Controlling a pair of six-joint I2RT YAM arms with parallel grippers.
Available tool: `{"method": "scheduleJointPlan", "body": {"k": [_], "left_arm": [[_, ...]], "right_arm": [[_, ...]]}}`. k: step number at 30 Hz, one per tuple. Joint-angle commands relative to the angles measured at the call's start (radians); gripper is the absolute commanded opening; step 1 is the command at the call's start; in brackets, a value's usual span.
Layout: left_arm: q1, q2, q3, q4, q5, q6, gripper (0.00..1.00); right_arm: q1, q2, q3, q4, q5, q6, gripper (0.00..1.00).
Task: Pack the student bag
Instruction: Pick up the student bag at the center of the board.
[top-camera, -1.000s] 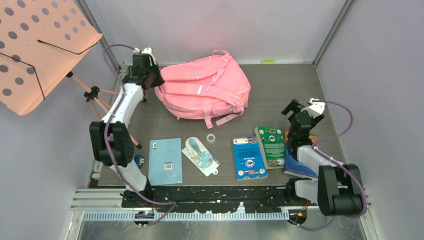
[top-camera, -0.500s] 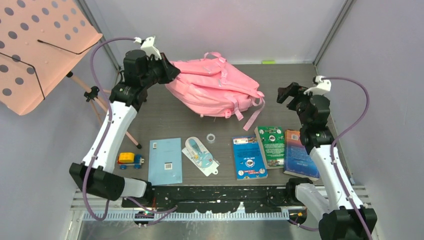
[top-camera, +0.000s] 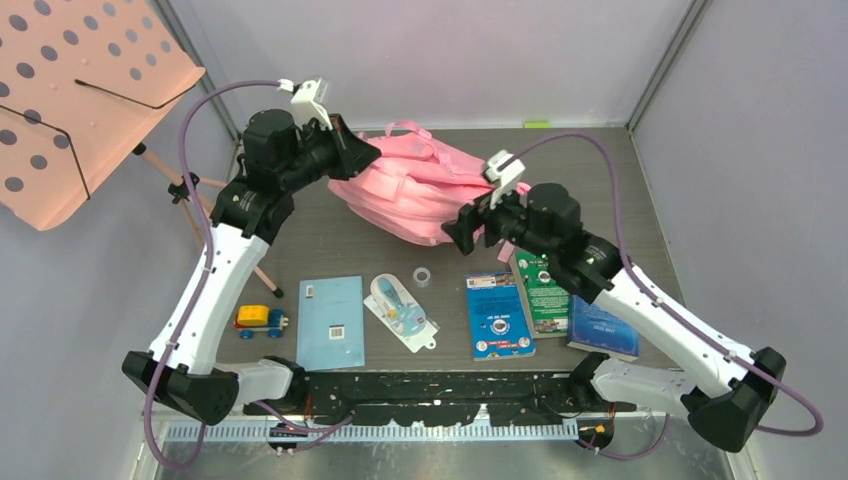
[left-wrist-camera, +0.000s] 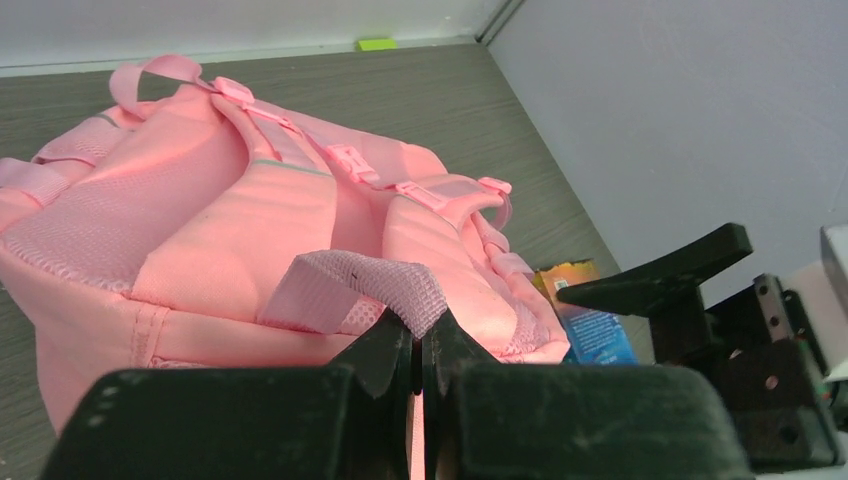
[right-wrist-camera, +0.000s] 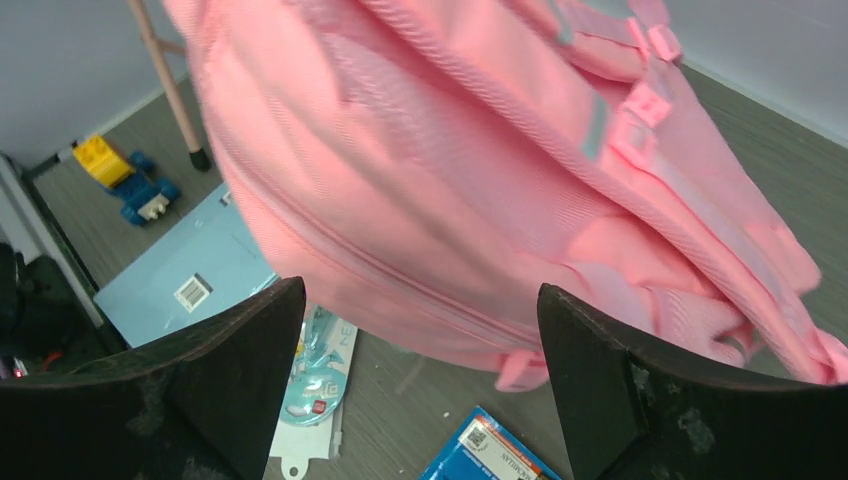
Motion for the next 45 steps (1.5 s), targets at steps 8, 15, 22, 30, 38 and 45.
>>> {"method": "scheduleJointPlan", "body": {"k": [8,15,22,30,38,45], "left_arm": [[-0.042,-0.082,0.081,0.069,0.028,0.014,0.00],[-0.053,-0.092,0.086,0.058,0.025,0.025,0.00],[-0.054,-0.095,0.081,0.059,0.044,0.047,0.00],[-0.053,-0.162,0.025,0.051,0.022,0.217,0.60],[-0.052,-0.302,-0.091,-0.012,-0.110,0.424,1.00],[-0.033,-0.233,-0.153,-0.052,-0.094,0.523,0.98]], "right_arm": [[0.455,0.114,0.000,0.146,0.523,-0.319,0.92],[0.524,0.216,-0.111,0.490,0.878,-0.445,0.91],[0.524,0.319,-0.115,0.721,1.064,-0.558,0.59],[0.408,0.318,0.021,0.669,1.072,-0.582,0.01],[0.101,0.207,0.266,0.264,0.588,-0.299,0.00],[-0.083,0.176,0.375,0.127,0.273,-0.239,0.00]]}}
